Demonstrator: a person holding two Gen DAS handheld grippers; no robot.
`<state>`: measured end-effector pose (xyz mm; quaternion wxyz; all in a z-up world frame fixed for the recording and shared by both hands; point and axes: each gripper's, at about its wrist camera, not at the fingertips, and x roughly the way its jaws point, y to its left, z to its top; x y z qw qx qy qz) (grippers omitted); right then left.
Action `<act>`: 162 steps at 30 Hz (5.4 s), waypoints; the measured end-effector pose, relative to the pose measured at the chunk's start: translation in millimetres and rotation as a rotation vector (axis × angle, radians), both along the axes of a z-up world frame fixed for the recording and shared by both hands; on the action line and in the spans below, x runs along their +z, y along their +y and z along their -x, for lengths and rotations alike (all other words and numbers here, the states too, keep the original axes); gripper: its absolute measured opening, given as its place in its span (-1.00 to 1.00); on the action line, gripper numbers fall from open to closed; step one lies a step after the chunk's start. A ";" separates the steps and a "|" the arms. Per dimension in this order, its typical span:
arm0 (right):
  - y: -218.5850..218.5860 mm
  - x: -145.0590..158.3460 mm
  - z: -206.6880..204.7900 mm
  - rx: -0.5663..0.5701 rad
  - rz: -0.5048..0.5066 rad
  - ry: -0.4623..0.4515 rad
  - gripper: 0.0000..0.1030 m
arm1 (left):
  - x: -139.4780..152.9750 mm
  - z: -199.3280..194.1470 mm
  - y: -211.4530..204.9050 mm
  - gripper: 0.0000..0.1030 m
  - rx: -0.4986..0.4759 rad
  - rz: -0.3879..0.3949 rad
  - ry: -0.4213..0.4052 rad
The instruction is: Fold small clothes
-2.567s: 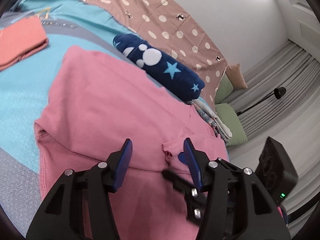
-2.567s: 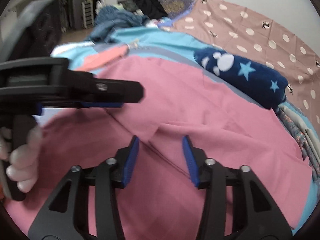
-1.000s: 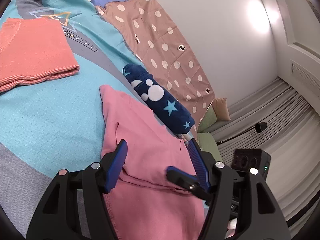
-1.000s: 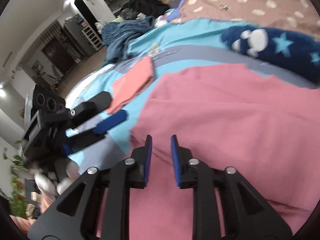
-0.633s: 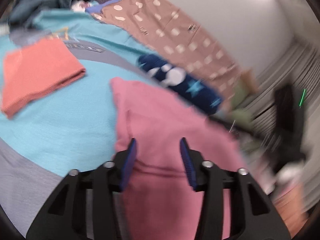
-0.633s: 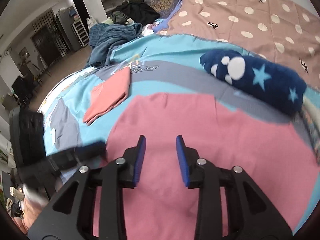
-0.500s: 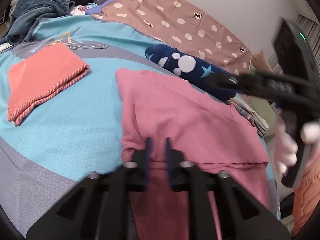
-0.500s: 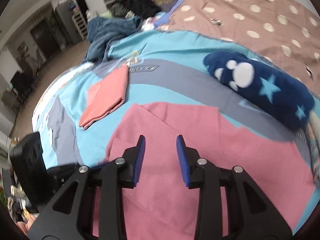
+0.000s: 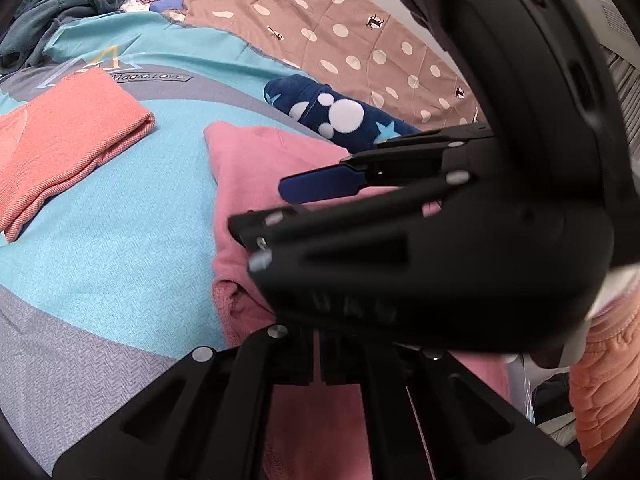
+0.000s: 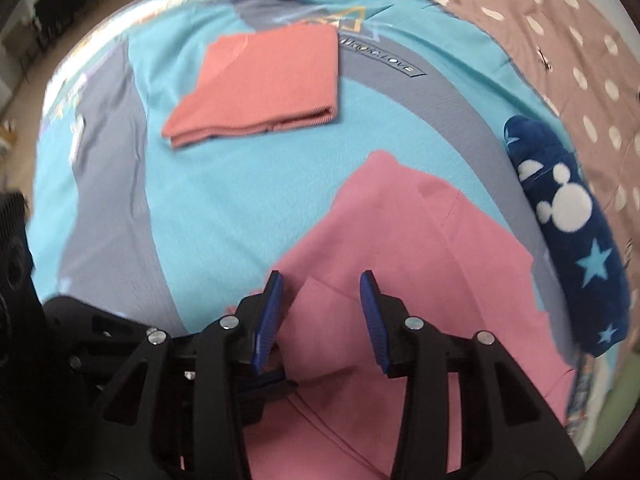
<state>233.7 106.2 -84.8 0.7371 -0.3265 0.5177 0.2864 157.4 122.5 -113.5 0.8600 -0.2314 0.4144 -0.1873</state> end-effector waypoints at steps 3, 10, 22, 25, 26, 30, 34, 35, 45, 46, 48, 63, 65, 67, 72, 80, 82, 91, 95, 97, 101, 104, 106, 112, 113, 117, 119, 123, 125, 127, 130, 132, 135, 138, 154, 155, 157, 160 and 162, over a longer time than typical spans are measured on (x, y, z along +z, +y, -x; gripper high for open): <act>-2.9 -0.9 -4.7 -0.058 0.009 -0.025 -0.95 | 0.4 0.9 -3.3 -0.98 -0.009 -0.005 -0.004; -37.5 34.6 -34.8 -0.260 -0.403 0.014 -0.92 | -2.3 0.6 1.8 -0.96 0.025 -0.003 0.000; -104.0 65.6 -20.5 -0.309 -0.545 -0.066 -0.36 | -10.4 -12.9 4.3 -0.26 0.089 0.037 -0.031; -140.5 65.8 -2.8 -0.344 -0.556 -0.096 -0.33 | -11.7 -16.5 14.8 -0.97 0.116 0.081 -0.024; -162.4 65.9 6.1 -0.375 -0.566 -0.115 -0.33 | -6.4 -14.2 16.7 -0.97 0.134 0.080 -0.037; -250.9 60.7 33.6 -0.537 -0.589 -0.191 -0.22 | 29.5 11.2 23.2 -0.97 0.155 0.054 -0.138; -350.1 29.8 67.7 -0.791 -0.481 -0.267 -0.21 | 22.7 5.8 15.3 -0.64 0.209 -0.123 -0.112; -369.5 21.1 75.8 -0.839 -0.453 -0.273 -0.21 | 19.1 1.8 14.6 -0.45 0.214 -0.148 -0.086; -441.4 -20.0 134.6 -0.914 -0.494 -0.255 -0.11 | 30.4 12.2 1.5 -0.02 0.213 -0.208 -0.160; -436.0 -18.9 133.7 -0.890 -0.483 -0.258 -0.10 | 32.7 13.1 -4.9 0.00 0.195 -0.214 -0.174; -425.9 -19.2 130.4 -0.853 -0.463 -0.263 -0.09 | 35.0 14.1 -20.2 0.09 0.149 -0.218 -0.196; -475.1 -29.4 161.9 -1.114 -0.687 -0.262 -0.41 | 2.8 -2.0 -56.2 0.16 0.047 -0.244 -0.068; -481.5 -26.8 165.2 -1.119 -0.741 -0.237 -0.40 | 2.2 -2.2 -54.8 0.16 0.048 -0.233 -0.067; -487.8 -20.5 164.9 -1.103 -0.818 -0.214 -0.39 | 2.5 -2.3 -54.6 0.16 0.050 -0.226 -0.068; -472.4 5.5 133.5 -0.954 -0.892 -0.269 -0.40 | 2.3 -2.3 -55.2 0.16 0.051 -0.223 -0.069; -464.8 -39.8 104.9 -1.025 -0.762 -0.157 -1.00 | 0.9 -3.0 -48.9 0.17 0.047 -0.167 -0.063; -468.1 -28.1 108.5 -1.042 -0.778 -0.161 -1.00 | 1.3 -3.0 -46.8 0.17 0.048 -0.153 -0.064; -505.3 -20.1 23.2 -1.050 -0.855 -0.108 0.00 | 17.0 6.3 -6.3 0.29 0.202 -0.148 -0.141; -496.0 -34.8 -4.3 -1.053 -0.777 -0.162 -0.94 | -9.4 -12.0 6.5 0.30 0.204 -0.082 -0.001; -501.2 -38.2 -2.5 -1.090 -0.798 -0.184 -0.99 | -7.5 -13.3 1.7 0.30 0.200 -0.115 0.002; -506.4 -35.1 11.7 -1.118 -0.835 -0.186 -0.91 | -6.7 -14.7 -3.2 0.30 0.197 -0.147 0.000; -507.1 -28.0 49.4 -1.097 -0.834 -0.173 -0.72 | -8.9 -13.1 6.9 0.30 0.202 -0.083 -0.004; -503.2 -30.3 97.9 -1.032 -0.854 -0.145 -0.60 | -9.4 -11.4 10.7 0.30 0.196 -0.057 -0.001; -490.4 -37.9 227.6 -0.961 -0.898 -0.123 -0.29 | -1.6 14.4 -9.0 0.31 0.053 -0.164 0.013; -488.2 -39.2 247.5 -0.947 -0.935 -0.103 -0.08 | -0.9 24.4 -11.0 0.31 0.023 -0.179 0.013; -467.6 -32.8 289.6 -0.884 -0.847 -0.119 -0.01 | -0.2 76.3 -3.7 0.32 -0.062 -0.189 0.011; -459.1 -31.7 303.2 -0.848 -0.824 -0.110 0.00 | -2.1 103.2 5.5 0.32 -0.087 -0.160 0.011; -453.8 -33.2 325.1 -0.826 -0.827 -0.097 0.00 | -6.0 160.7 22.6 0.32 -0.130 -0.086 0.007; -453.9 -33.5 334.8 -0.828 -0.843 -0.086 0.00 | -6.6 183.5 25.6 0.32 -0.154 -0.069 -0.002; -453.9 -33.4 350.3 -0.823 -0.847 -0.080 0.00 | -6.3 202.7 24.2 0.32 -0.182 -0.077 -0.011; -448.6 -33.5 376.1 -0.799 -0.834 -0.085 0.00 | -5.4 230.4 19.3 0.32 -0.232 -0.106 -0.026; -446.4 -33.4 393.3 -0.787 -0.841 -0.086 0.00 | -5.2 245.6 17.6 0.32 -0.258 -0.115 -0.032; -446.7 -35.8 419.4 -0.778 -0.872 -0.081 0.00 | -6.1 262.1 17.0 0.32 -0.273 -0.109 -0.035; -448.4 -37.4 444.9 -0.773 -0.907 -0.075 0.00 | -6.3 277.0 20.7 0.32 -0.267 -0.094 -0.028; -446.1 -52.5 429.4 -0.777 -1.188 0.095 -0.84 | -20.8 260.1 35.4 -0.96 -0.204 0.089 0.036; -452.3 -47.6 434.1 -0.772 -1.255 0.085 -0.85 | -18.2 262.9 39.4 -0.97 -0.191 0.119 0.027; -467.0 -31.0 445.5 -0.754 -1.384 0.041 -0.93 | -3.7 269.5 47.2 -0.97 -0.173 0.207 -0.025; -482.5 1.1 458.2 -0.725 -1.473 -0.047 -0.94 | 28.4 277.7 47.2 -0.97 -0.186 0.268 -0.123; -486.1 22.5 467.4 -0.702 -1.480 -0.118 -0.94 | 55.4 284.6 40.6 -0.97 -0.211 0.281 -0.198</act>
